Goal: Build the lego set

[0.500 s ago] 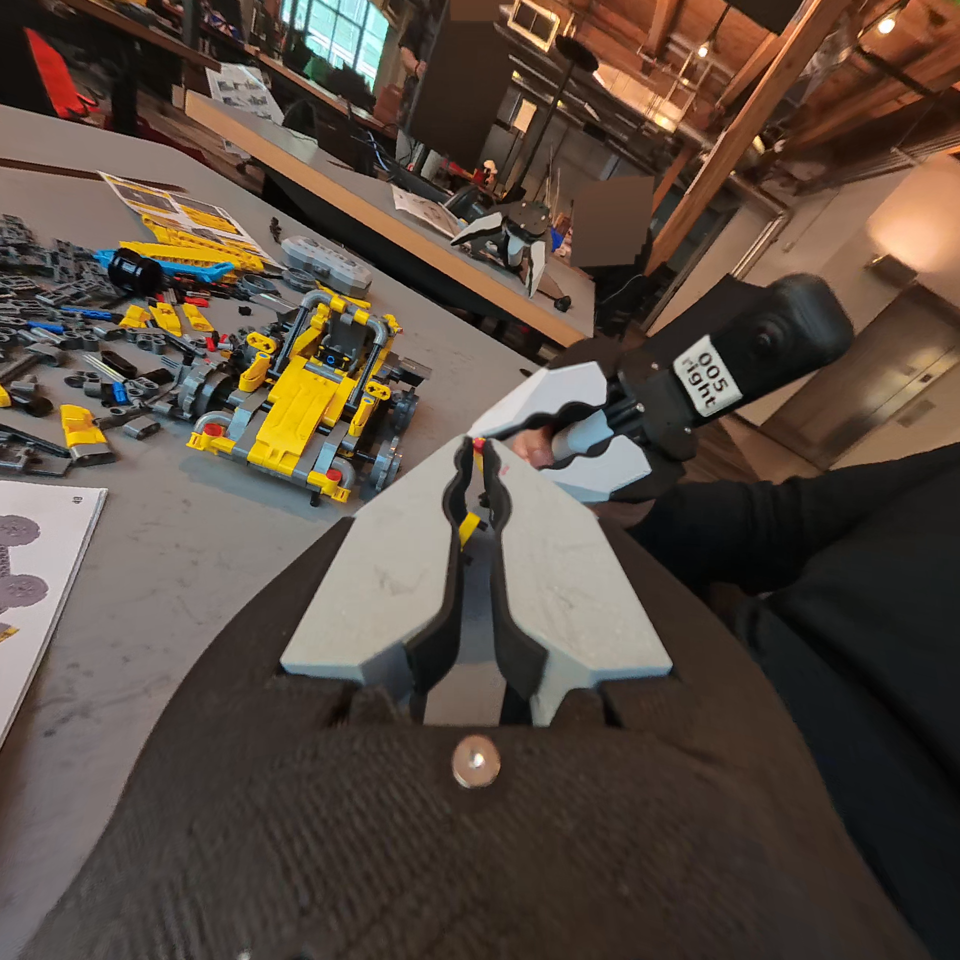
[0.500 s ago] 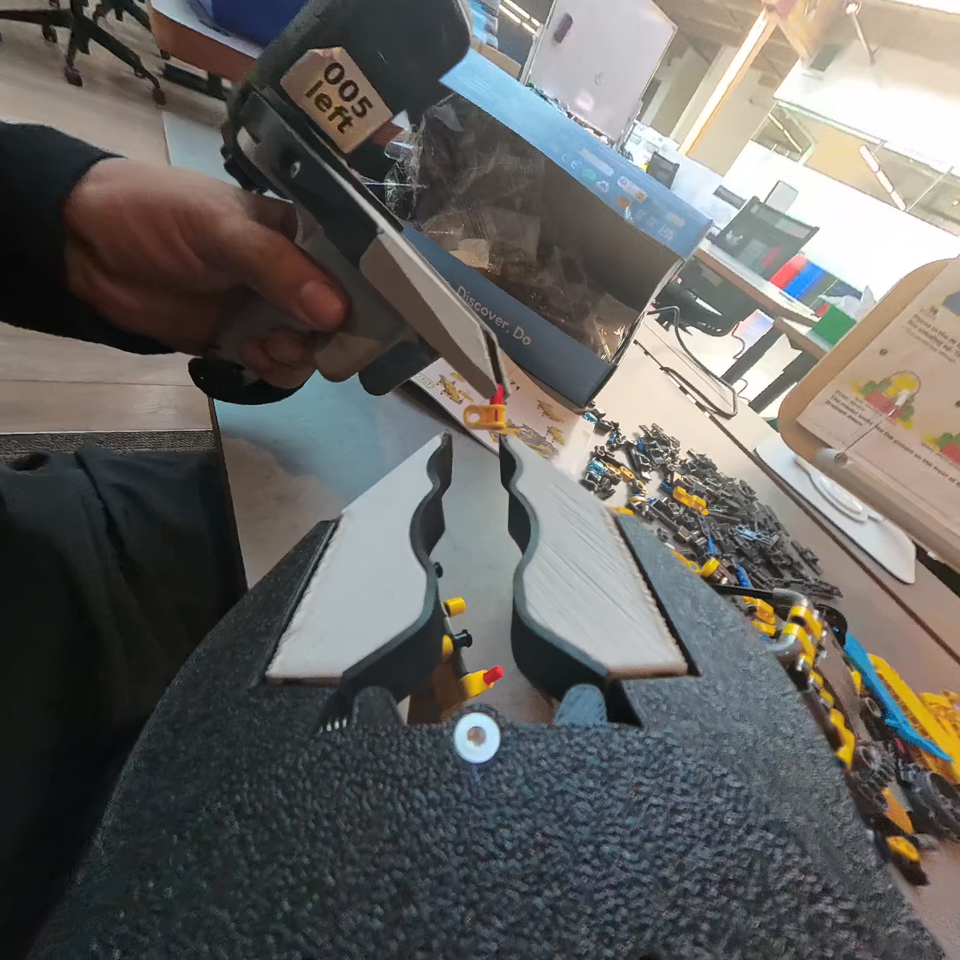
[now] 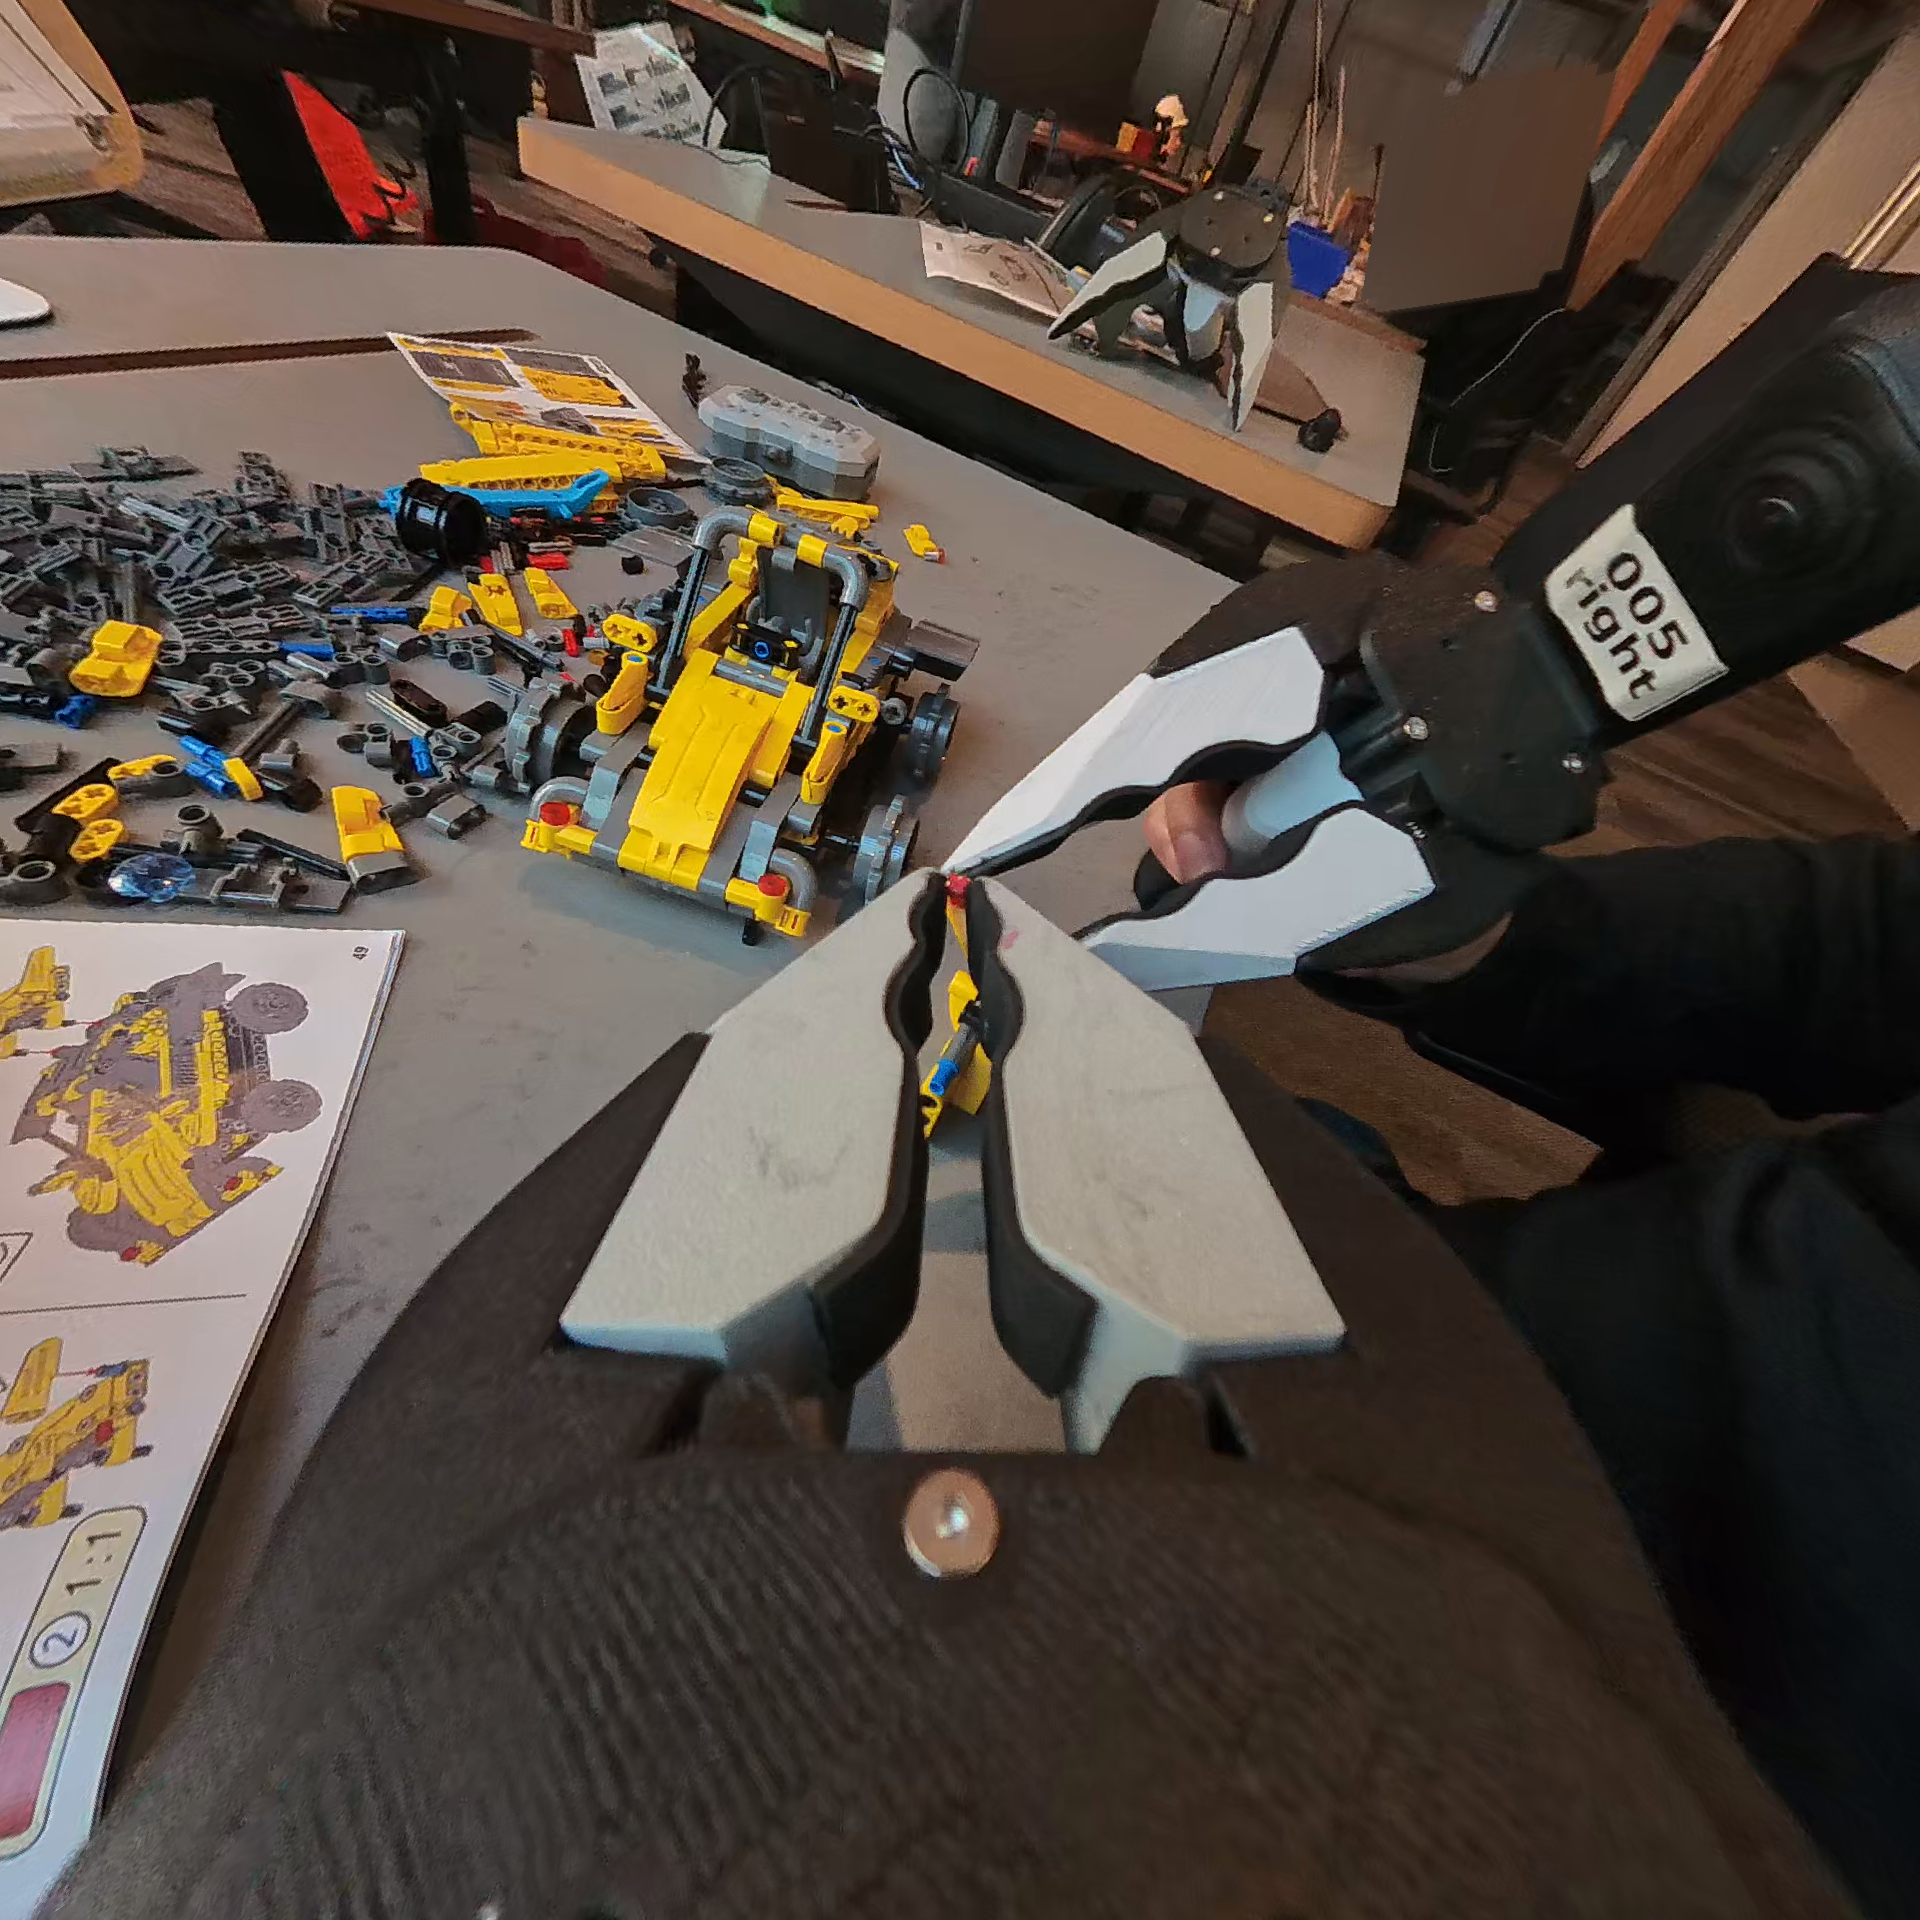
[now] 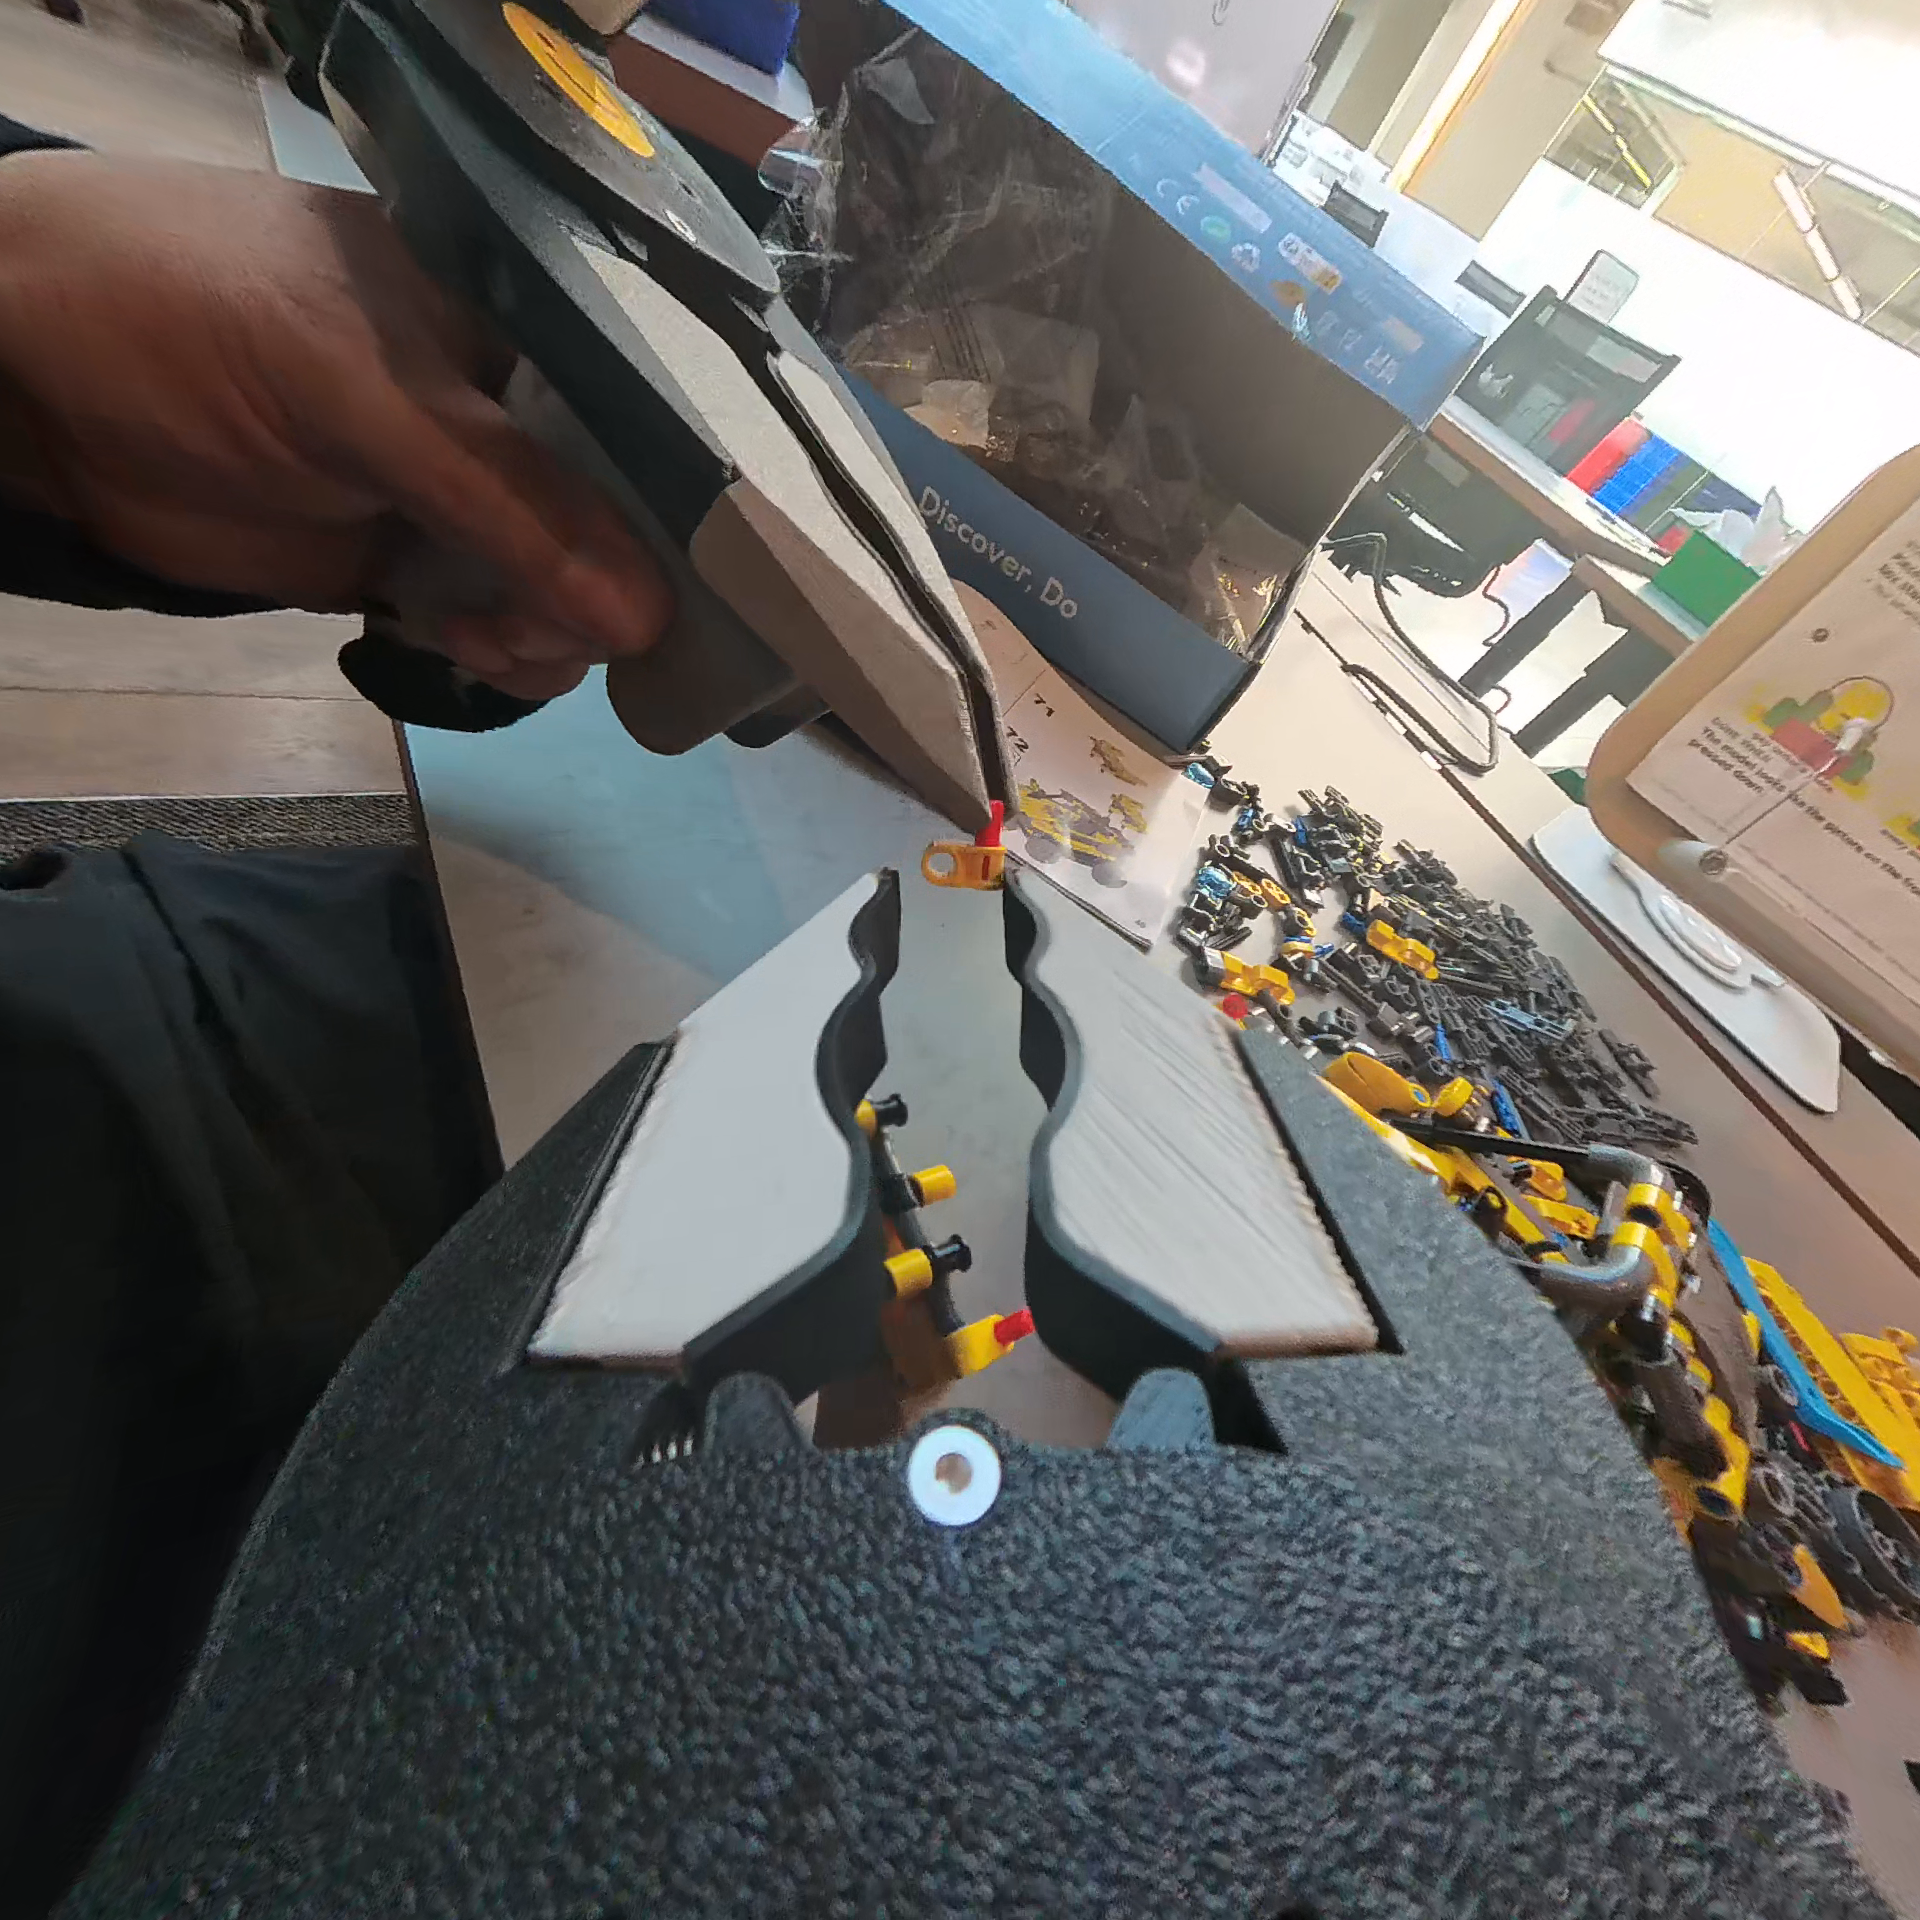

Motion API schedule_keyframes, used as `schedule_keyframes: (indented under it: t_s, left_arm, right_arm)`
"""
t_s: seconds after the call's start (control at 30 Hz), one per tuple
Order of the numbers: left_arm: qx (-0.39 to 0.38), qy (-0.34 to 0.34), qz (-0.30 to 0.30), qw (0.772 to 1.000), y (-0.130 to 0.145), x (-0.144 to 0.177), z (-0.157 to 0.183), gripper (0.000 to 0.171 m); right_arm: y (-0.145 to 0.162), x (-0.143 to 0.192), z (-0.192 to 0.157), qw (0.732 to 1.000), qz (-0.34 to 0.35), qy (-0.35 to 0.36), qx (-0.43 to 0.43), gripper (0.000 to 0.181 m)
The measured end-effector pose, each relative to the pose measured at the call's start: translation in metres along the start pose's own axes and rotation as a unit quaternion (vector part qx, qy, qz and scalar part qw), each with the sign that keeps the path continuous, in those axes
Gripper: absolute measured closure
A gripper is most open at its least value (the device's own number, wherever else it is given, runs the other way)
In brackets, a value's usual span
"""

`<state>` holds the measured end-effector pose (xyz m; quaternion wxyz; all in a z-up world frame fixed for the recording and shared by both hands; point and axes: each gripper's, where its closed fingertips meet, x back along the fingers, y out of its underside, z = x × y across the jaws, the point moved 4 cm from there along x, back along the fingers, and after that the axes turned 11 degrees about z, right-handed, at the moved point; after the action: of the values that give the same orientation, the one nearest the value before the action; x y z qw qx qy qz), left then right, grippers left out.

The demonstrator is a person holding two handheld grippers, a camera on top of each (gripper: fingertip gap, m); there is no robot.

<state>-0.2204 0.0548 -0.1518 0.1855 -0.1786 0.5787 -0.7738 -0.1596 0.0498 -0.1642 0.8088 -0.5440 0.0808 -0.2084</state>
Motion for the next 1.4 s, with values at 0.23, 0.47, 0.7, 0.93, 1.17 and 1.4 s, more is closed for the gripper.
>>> schedule_keyframes:
  t_s: [0.23,0.47,0.7,0.93,1.17,1.4]
  left_arm:
    - [-0.022,-0.015,-0.008,1.000,0.001,-0.001,0.000,0.171]
    - [-0.035,-0.029,-0.028,0.999,0.005,-0.001,-0.001,0.171]
    - [-0.042,-0.018,-0.027,0.999,0.002,0.001,0.001,0.171]
    - [-0.074,0.063,-0.036,0.995,-0.013,0.016,-0.011,0.171]
    - [-0.026,0.210,-0.055,0.976,-0.005,0.017,-0.003,0.149]
    - [-0.027,0.264,-0.026,0.964,-0.006,0.014,0.015,0.156]
  right_arm:
    - [0.000,0.000,0.003,1.000,-0.003,0.006,-0.006,0.166]
    - [0.005,-0.003,0.000,1.000,-0.012,-0.006,-0.020,0.167]
    - [0.001,0.001,0.000,0.999,0.011,-0.021,-0.028,0.167]
    - [0.004,0.002,0.003,0.995,0.036,-0.051,-0.077,0.168]
    - [-0.016,0.011,-0.005,0.986,0.106,-0.104,-0.069,0.168]
    - [-0.020,0.014,-0.007,0.977,0.143,-0.128,-0.097,0.168]
